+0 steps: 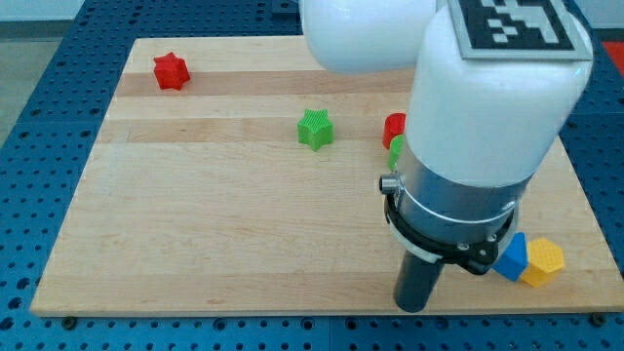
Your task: Push the blue cube towards bottom center
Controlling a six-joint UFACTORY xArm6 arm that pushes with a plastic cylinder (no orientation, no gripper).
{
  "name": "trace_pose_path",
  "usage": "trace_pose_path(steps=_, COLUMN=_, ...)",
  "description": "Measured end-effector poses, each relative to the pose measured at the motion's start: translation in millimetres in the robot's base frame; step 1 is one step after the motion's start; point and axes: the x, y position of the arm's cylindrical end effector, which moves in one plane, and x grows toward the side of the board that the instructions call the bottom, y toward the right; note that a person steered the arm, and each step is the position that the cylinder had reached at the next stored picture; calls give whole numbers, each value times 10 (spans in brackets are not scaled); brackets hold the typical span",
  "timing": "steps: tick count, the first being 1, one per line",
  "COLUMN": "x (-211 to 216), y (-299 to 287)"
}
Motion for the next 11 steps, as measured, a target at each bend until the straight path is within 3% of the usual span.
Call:
trace_pose_path(steps=3, x=-3, y=153)
trace_pose_path(steps=4, x=-1, y=571)
trace_pose_path(steps=5, x=-1, y=589)
trace_pose_path(steps=6, x=-544, y=589)
trace_pose_path(steps=8, x=-1031, y=589)
trace_pose_path(steps=11, x=-975, y=-11)
